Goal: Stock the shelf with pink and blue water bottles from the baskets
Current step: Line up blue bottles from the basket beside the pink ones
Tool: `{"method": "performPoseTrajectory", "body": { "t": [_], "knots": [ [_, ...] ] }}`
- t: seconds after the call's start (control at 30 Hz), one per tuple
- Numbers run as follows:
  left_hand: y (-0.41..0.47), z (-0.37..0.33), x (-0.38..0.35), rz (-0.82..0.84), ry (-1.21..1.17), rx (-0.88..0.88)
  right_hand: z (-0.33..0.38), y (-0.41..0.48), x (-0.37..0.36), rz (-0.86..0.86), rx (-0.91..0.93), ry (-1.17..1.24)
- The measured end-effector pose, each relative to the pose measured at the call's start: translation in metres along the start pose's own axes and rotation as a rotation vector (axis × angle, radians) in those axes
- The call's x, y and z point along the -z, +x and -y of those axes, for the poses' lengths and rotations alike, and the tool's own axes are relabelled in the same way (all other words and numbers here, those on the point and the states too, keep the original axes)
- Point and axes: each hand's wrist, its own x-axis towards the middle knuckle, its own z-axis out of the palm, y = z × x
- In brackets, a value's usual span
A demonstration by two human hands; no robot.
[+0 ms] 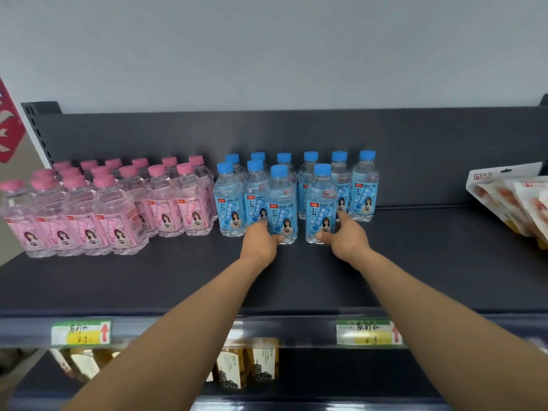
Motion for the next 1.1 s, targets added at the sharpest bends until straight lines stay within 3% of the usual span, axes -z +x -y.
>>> {"method": "performPoseTrajectory", "body": {
  "t": [0.23,0.47,0.67,0.8,1.1],
  "knots": [
    [0.021,0.006,-0.012,-0.127,0.055,0.050,-0.003,0.019,-0.006,-0.074,-0.015,-0.188],
    [0.023,0.004,-0.015,-0.147,0.094,0.064,0.000,0.029,-0.018,-0.147,-0.053,-0.315],
    [0.022,0.003,-0.010,-0.074,0.086,0.066,-0.001,0.024,-0.011,-0.050,-0.069,-0.268],
    [0.007,-0.002,0.007,0.010,0.081,0.013,0.006,0.006,-0.008,-0.097,-0.055,-0.126],
    [-0.100,-0.002,0.092,0.052,0.106,-0.295,0.045,-0.108,-0.017,0.054,0.341,-0.160]
  ]
}}
